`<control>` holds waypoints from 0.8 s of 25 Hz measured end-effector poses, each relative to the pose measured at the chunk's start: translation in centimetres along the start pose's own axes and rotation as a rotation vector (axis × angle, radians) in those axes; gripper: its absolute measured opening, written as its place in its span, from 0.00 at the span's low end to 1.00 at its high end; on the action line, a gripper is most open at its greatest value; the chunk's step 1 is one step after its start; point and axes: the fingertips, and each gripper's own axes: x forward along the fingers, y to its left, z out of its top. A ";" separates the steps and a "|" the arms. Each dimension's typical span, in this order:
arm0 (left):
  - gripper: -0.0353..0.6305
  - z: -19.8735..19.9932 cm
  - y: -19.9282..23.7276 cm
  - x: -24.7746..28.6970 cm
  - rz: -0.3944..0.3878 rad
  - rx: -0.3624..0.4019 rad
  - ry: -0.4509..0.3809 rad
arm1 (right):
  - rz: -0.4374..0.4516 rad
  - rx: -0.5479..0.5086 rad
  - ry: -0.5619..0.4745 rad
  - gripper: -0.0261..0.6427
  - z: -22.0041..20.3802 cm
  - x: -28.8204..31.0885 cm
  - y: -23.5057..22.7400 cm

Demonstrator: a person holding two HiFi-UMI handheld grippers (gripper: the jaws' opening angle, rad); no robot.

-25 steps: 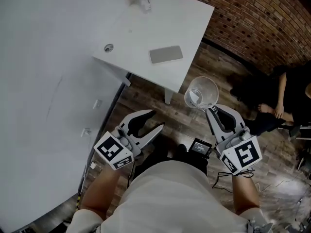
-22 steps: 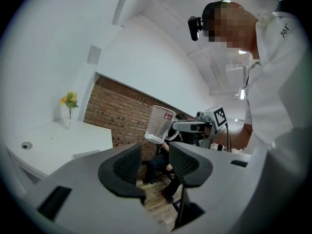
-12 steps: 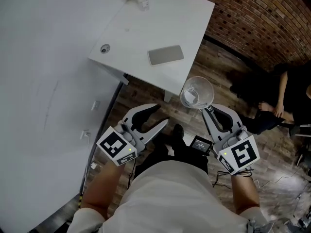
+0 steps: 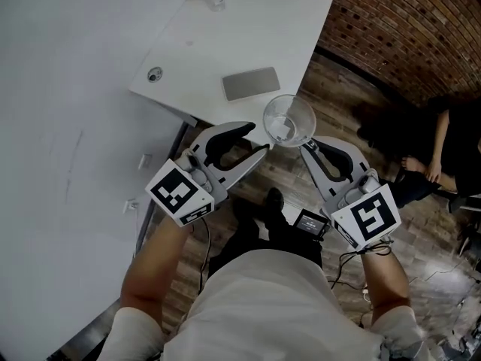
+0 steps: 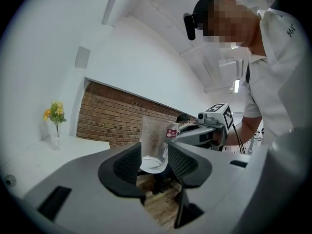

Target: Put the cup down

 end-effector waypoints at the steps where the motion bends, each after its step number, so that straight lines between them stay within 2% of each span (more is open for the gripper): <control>1: 0.29 0.3 0.4 0.5 -0.004 0.010 0.000 | 0.004 -0.003 -0.001 0.10 0.0 0.3 -0.4; 11: 0.31 0.8 3.0 3.0 -0.055 0.015 -0.004 | 0.039 0.002 -0.002 0.10 -0.4 3.0 -3.1; 20: 0.32 -0.5 7.9 4.9 -0.014 0.002 0.008 | 0.063 0.003 -0.007 0.10 -1.9 7.3 -6.4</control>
